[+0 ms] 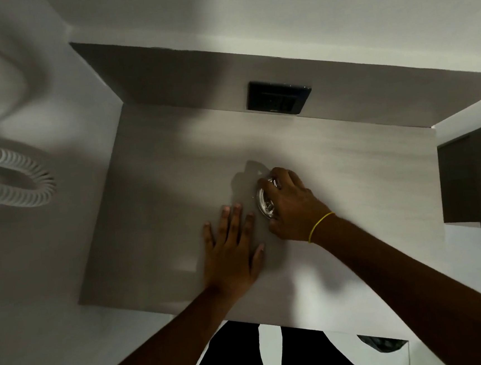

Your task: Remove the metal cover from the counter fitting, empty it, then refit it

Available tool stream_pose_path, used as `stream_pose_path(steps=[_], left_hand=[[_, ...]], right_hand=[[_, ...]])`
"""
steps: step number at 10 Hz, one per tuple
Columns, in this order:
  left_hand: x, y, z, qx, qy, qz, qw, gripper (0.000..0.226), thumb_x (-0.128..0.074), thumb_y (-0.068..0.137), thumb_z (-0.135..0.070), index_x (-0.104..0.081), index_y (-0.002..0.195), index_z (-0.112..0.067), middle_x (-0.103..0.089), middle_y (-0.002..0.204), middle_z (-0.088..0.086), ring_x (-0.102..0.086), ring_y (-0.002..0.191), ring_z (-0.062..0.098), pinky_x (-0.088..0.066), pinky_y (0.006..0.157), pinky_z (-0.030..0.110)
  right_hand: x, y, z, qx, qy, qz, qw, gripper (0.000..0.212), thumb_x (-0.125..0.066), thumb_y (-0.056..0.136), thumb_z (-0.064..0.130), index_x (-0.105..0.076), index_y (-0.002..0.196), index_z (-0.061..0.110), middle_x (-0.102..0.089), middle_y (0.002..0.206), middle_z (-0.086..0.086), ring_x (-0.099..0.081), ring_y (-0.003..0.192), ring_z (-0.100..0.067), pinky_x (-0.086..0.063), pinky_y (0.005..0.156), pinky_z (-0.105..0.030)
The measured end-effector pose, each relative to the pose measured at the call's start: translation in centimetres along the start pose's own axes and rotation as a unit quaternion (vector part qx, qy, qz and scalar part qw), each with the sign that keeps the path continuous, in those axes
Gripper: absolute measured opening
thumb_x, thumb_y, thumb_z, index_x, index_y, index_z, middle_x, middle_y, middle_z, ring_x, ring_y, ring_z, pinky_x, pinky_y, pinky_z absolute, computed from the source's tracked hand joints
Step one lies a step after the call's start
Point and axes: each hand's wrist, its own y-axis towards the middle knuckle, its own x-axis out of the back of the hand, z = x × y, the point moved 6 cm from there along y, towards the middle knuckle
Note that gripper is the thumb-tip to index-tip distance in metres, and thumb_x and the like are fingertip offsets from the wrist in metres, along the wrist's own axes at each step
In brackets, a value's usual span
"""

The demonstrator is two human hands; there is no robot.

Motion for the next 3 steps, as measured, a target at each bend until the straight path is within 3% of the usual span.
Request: stream_pose_path(steps=[2,3], left_hand=[[0.2,0.1,0.1,0.002,-0.007,0.003,1.0,0.079,-0.047,0.103,-0.058,-0.029,0.17,-0.022,-0.017,0.182,0.009,-0.011,0.168,0.034,-0.018,0.127,0.07],[0.5,0.0,0.1,-0.01,-0.008,-0.009,1.0,0.078,-0.045,0.104,-0.059,-0.03,0.17,-0.022,-0.018,0.181,0.009,-0.013,0.168,0.033,-0.023,0.125,0.073]], right_hand=[[-0.1,-0.5,-0.5,-0.014,0.016,0.025,0.999,0.099,-0.065,0.068,0.04,-0.026,0.159,0.027,-0.018,0.164,-0.013,-0.013,0.156,-0.051,-0.04,0.112,-0.072],[1.3,-1.7,-0.2,-0.027,0.04,-0.013,0.999,0.105,-0.067,0.076,0.05,-0.014,0.164,0.032,-0.006,0.174,-0.01,-0.003,0.161,-0.047,-0.029,0.121,-0.071]])
